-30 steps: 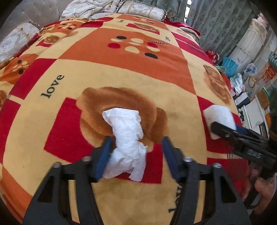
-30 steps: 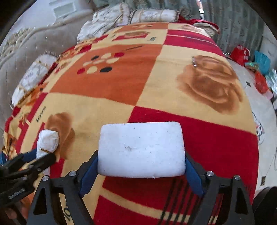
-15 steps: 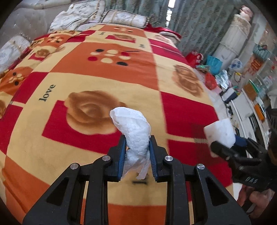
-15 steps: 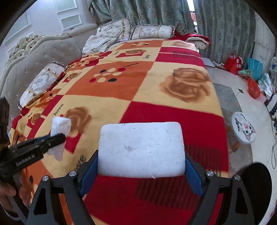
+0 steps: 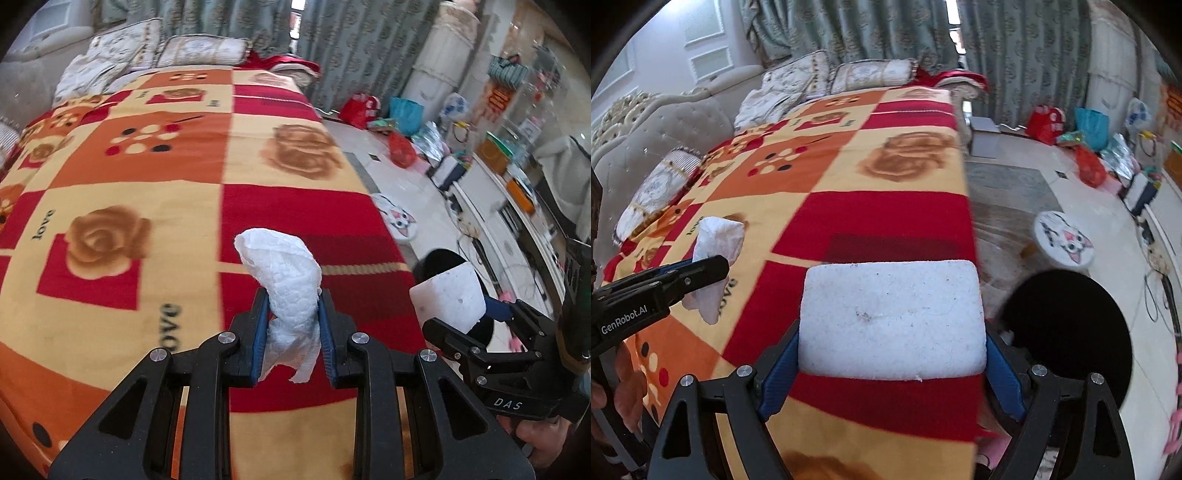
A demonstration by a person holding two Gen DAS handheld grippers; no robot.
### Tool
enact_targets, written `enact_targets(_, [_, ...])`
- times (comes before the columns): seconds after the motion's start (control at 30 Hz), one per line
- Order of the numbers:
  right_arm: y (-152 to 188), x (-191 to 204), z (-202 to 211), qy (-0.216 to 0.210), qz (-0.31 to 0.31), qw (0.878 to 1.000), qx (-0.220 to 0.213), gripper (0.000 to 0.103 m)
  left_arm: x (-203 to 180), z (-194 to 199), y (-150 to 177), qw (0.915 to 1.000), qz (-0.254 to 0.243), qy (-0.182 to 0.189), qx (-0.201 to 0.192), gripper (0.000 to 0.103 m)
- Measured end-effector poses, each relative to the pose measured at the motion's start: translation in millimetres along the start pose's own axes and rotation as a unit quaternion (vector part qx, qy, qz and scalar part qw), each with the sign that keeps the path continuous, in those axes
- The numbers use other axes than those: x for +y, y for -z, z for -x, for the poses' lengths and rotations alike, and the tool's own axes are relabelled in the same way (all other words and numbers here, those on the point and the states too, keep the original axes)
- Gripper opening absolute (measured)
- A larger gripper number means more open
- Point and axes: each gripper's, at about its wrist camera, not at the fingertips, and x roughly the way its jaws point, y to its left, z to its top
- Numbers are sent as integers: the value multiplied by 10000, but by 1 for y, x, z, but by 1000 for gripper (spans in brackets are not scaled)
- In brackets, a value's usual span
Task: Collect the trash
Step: 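Carry the tissue and foam block over the black bin with both tools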
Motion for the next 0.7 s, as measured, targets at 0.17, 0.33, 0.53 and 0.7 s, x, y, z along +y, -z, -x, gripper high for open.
enact_targets(0.17, [15, -31, 14, 179, -249, 9995, -12, 87, -36, -7, 1, 9996, -224, 169, 50, 23])
enact_targets(0.33, [25, -62, 24, 376, -486, 9981, -30, 87, -72, -17, 0, 9983, -453, 348, 130, 23])
enact_targets(0.53, [35, -106, 33, 619, -809, 9948, -18, 87, -116, -34, -2, 9949, -742, 624, 277, 23])
enact_targets(0.7, [43, -141, 31, 722, -1114, 9911, 71, 87, -145, -50, -7, 9908, -872, 940, 436, 24])
